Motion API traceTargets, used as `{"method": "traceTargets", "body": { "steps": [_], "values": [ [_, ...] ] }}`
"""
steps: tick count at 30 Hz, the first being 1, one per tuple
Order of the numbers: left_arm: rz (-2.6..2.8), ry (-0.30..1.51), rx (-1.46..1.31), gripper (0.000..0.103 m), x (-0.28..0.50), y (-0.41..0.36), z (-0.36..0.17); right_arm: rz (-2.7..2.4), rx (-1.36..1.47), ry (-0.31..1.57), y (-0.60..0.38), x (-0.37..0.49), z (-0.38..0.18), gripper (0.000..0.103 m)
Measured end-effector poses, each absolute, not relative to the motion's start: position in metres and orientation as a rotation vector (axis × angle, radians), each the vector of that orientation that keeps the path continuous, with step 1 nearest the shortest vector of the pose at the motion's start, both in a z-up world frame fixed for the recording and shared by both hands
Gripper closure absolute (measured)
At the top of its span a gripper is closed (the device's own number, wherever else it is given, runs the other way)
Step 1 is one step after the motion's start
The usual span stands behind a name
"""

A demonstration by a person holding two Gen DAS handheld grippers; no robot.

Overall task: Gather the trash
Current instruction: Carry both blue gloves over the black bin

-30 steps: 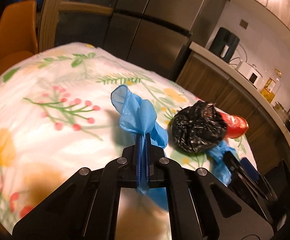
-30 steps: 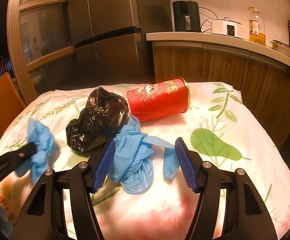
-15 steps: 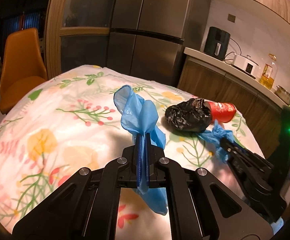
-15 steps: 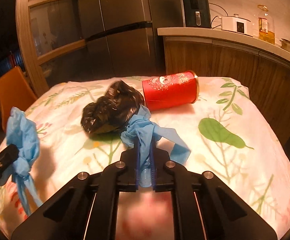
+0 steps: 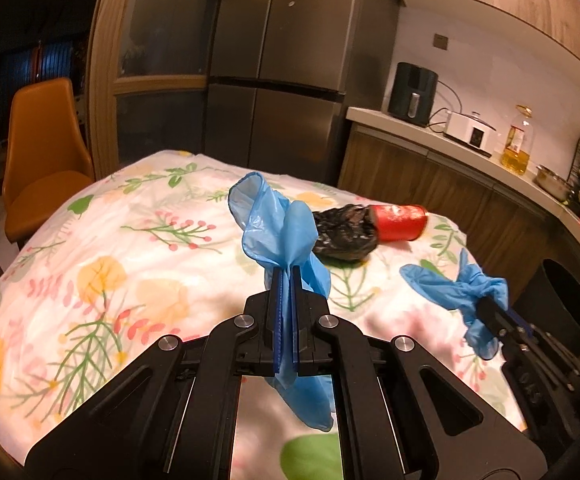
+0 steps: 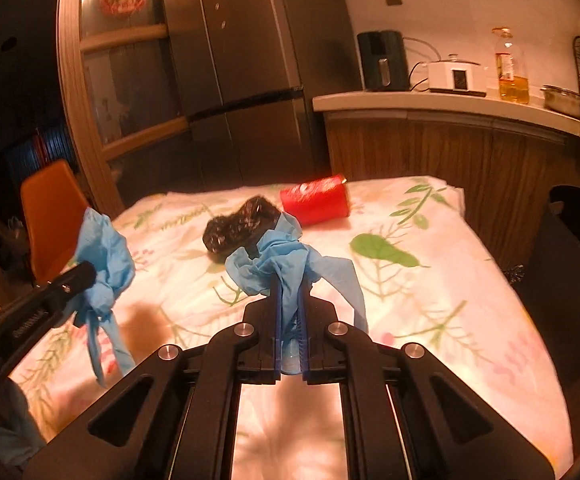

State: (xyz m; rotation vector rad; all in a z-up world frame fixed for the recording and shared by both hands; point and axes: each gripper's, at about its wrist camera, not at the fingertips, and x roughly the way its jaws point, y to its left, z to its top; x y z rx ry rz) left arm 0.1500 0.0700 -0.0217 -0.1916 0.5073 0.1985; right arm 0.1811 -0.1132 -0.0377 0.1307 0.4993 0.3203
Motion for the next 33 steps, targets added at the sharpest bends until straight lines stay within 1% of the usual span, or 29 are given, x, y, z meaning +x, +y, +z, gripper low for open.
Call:
{"method": "traceTargets", "body": {
  "steps": [6, 18, 33],
  "values": [
    [0.174, 0.483, -0.171, 0.101, 0.136, 0.048, -0.009, 0.29, 0.157, 0.435, -0.139, 0.154, -0.018, 0.096],
    [0.11, 0.468, -0.131, 0.101, 0.124, 0.008, 0.001, 0.238, 0.199, 0.349, -0.177, 0.125, 0.003, 0.096],
    [-0.016, 0.466, -0.065, 0.101, 0.143, -0.055, 0.011, 0.119, 0.233, 0.275, -0.233, 0.116, 0.019, 0.096]
  ]
}}
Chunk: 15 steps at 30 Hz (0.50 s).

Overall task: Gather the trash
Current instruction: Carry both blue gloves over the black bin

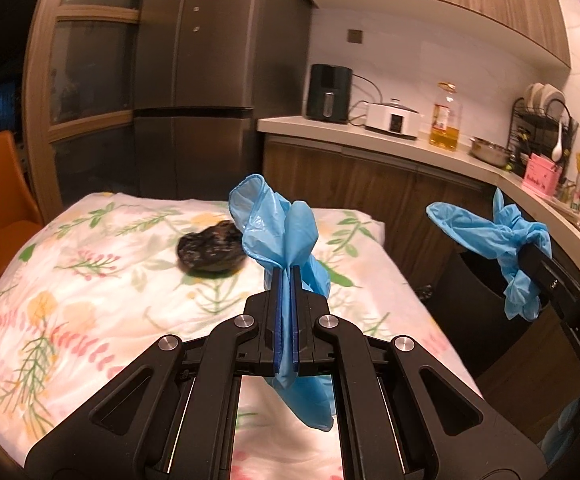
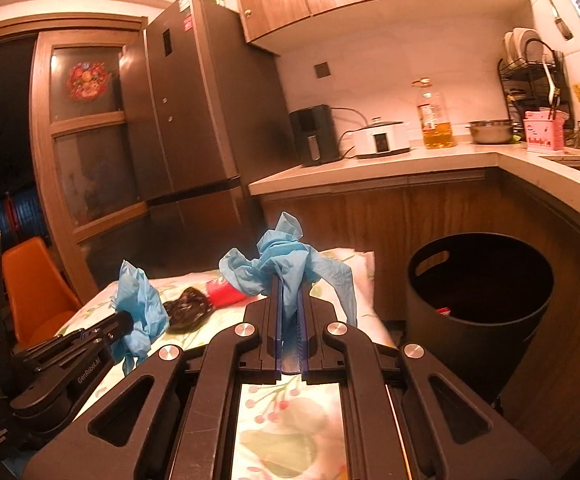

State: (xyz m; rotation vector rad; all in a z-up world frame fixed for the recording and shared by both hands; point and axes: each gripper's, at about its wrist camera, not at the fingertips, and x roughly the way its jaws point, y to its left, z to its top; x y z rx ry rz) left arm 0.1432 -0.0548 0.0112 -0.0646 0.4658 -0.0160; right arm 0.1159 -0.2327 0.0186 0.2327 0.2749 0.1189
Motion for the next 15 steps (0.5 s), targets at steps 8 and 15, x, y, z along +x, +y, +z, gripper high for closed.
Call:
{"method": "traceTargets", "body": {
  "steps": [8, 15],
  "values": [
    [-0.095, 0.454, -0.03, 0.101, 0.158, -0.097, 0.017, 0.037, 0.241, 0.25, -0.266, 0.118, 0.022, 0.096],
    [-0.168, 0.442, -0.006, 0.101, 0.17, -0.133, 0.021, -0.06, 0.244, 0.241, -0.296, 0.122, 0.024, 0.096]
  ]
}}
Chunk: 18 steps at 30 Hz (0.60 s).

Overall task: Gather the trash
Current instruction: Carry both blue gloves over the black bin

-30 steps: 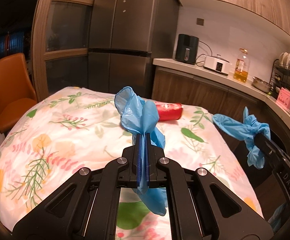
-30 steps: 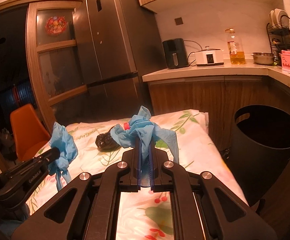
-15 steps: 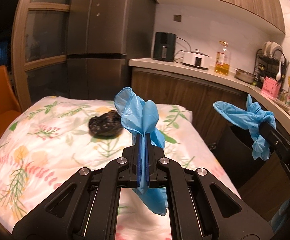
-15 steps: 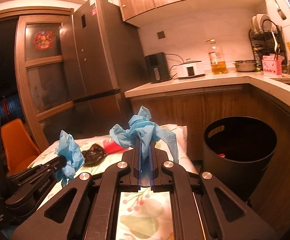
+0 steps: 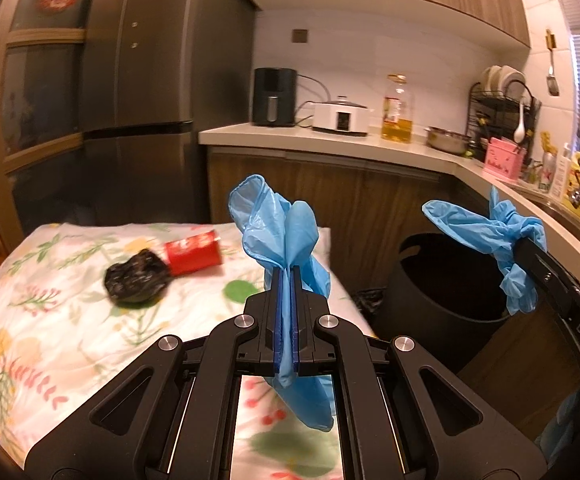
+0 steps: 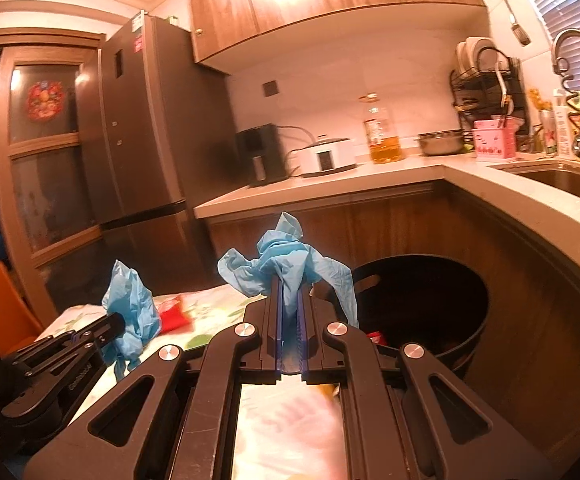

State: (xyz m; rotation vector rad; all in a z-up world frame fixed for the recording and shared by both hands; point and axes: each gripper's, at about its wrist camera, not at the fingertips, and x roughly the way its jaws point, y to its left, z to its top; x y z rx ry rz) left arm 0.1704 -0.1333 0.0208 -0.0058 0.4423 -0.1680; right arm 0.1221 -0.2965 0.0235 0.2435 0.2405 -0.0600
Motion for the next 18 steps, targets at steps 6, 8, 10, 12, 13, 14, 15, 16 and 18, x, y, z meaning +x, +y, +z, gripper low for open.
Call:
{"method": "traceTargets", "body": {
  "steps": [6, 8, 10, 12, 13, 14, 15, 16, 18],
  "values": [
    [-0.23, 0.436, 0.003, 0.101, 0.184, -0.163, 0.025, -0.143, 0.23, 0.247, -0.317, 0.134, 0.026, 0.096],
    [-0.251, 0.429, 0.012, 0.101, 0.189, -0.174, 0.027, -0.164, 0.227, 0.25, -0.322, 0.14, 0.026, 0.096],
    [-0.271, 0.423, 0.019, 0.101, 0.193, -0.184, 0.029, -0.178, 0.222, 0.251, -0.327, 0.145, 0.027, 0.096],
    [-0.287, 0.419, 0.023, 0.101, 0.199, -0.193, 0.03, -0.197, 0.212, 0.251, -0.33, 0.148, 0.028, 0.096],
    [-0.297, 0.418, 0.027, 0.101, 0.202, -0.198, 0.03, -0.206, 0.21, 0.252, -0.333, 0.15, 0.028, 0.096],
    [-0.305, 0.416, 0.032, 0.101, 0.204, -0.204, 0.03, -0.213, 0.209, 0.253, -0.335, 0.152, 0.028, 0.096],
    [-0.31, 0.415, 0.034, 0.101, 0.207, -0.207, 0.03, -0.223, 0.204, 0.254, -0.338, 0.154, 0.027, 0.096],
    [-0.32, 0.415, 0.034, 0.101, 0.21, -0.211, 0.029, -0.23, 0.2, 0.254, -0.34, 0.156, 0.027, 0.096],
    [-0.332, 0.418, 0.036, 0.101, 0.215, -0.219, 0.028, -0.245, 0.194, 0.257, -0.345, 0.16, 0.027, 0.096]
  ]
}}
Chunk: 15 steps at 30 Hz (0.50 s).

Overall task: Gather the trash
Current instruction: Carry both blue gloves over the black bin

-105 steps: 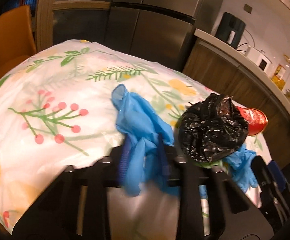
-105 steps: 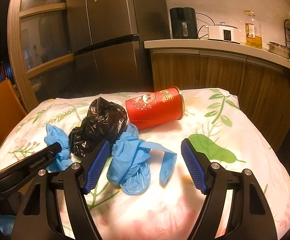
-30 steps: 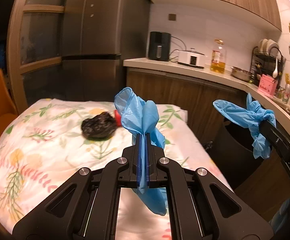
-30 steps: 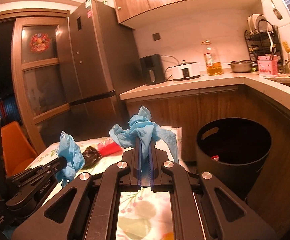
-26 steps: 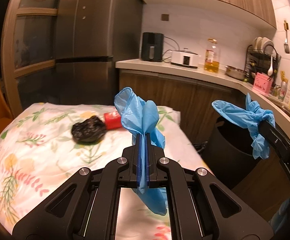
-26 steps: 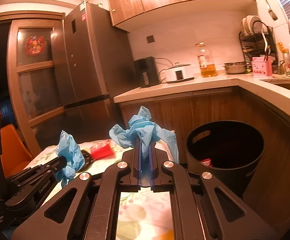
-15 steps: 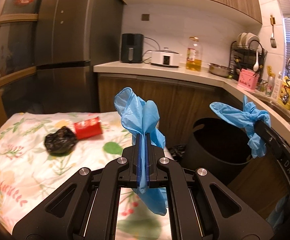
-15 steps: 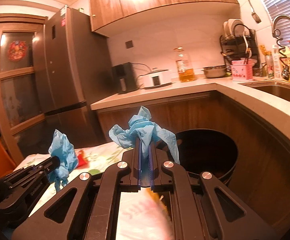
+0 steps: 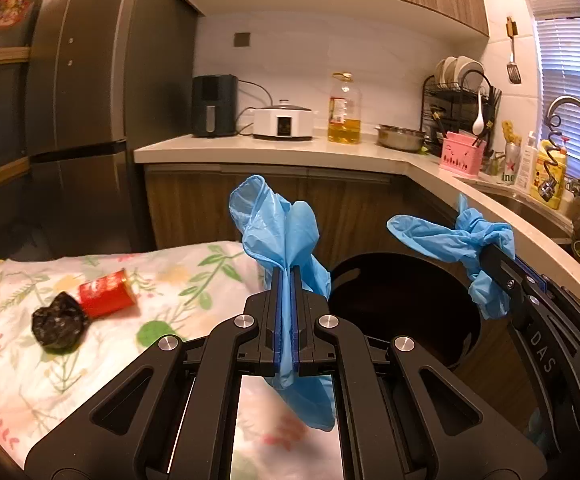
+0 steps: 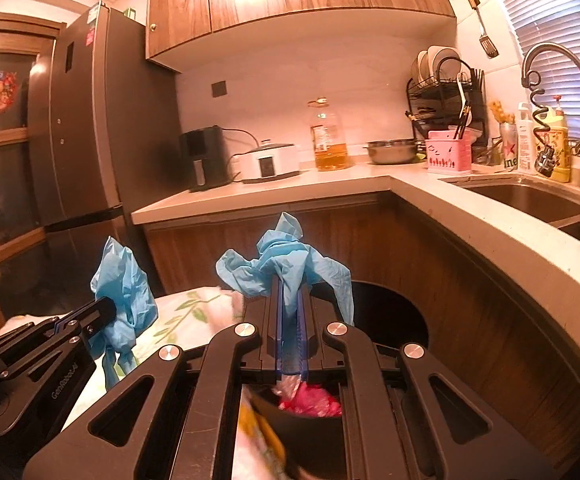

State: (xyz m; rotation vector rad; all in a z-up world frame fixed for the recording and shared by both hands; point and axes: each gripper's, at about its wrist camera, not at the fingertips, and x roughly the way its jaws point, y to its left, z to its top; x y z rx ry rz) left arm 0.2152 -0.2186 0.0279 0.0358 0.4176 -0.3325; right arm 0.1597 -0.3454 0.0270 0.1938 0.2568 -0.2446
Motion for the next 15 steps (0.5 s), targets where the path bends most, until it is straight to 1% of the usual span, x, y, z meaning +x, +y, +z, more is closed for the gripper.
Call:
{"method": "traceTargets", "body": {
  "steps": [15],
  "values": [
    [-0.429, 0.426, 0.038, 0.101, 0.243, -0.256, 0.017, -0.301, 0.193, 0.264, -0.377, 0.176, 0.023, 0.096]
  ]
}}
